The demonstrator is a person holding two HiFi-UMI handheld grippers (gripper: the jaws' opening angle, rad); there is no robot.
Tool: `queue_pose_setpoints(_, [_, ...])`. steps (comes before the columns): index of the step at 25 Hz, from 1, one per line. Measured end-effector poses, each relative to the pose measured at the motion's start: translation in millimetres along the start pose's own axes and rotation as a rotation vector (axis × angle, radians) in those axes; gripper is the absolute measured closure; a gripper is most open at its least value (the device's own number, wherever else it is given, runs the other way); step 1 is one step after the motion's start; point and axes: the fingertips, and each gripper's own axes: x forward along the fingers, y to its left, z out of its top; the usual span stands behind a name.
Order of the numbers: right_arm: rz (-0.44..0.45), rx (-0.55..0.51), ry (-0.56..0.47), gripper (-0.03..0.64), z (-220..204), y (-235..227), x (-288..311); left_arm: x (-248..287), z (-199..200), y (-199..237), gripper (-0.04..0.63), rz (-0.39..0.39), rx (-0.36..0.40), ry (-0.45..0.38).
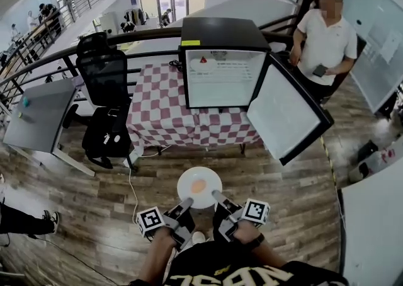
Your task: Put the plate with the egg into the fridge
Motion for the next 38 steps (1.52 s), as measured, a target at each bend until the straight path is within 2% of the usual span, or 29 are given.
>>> queue_pose_setpoints(6, [0.047,0.019,0.041,0.568,65,8,30,59,25,-31,0.563,0.024,0.025,-0.041])
queue_pose_setpoints(11, [0.094,0.000,0.030,0.568,133,11,47,122,42,-54,0.563,0.028,0.049,-0.046])
queue_pose_setpoints(16, [0.103,0.000,0.016,0.568,190,8,49,178,45,-70,0.563,0.015,0.064,-0.052])
queue_pose_setpoints(20, [0.095,0.012,0.025,0.568,214,5,49,201,44,-71,0.563,0.006,0.038,-0.068])
queue_pose_setpoints(24, [0.084,0.027,0.030,0.568,227,-1,54,215,47,-76,0.563,-0.009,0.052,-0.080])
queue_pose_setpoints(29, [0.042,0.022,0.052,0.568,244,-14,74,231,66,-69,0.563,0.002,0.015,-0.094])
queue_pose_setpoints(38, [0.012,0.024,-0.044,0.568,293,-17,130,285,128,-82,0.562,-0.037,0.027,-0.010])
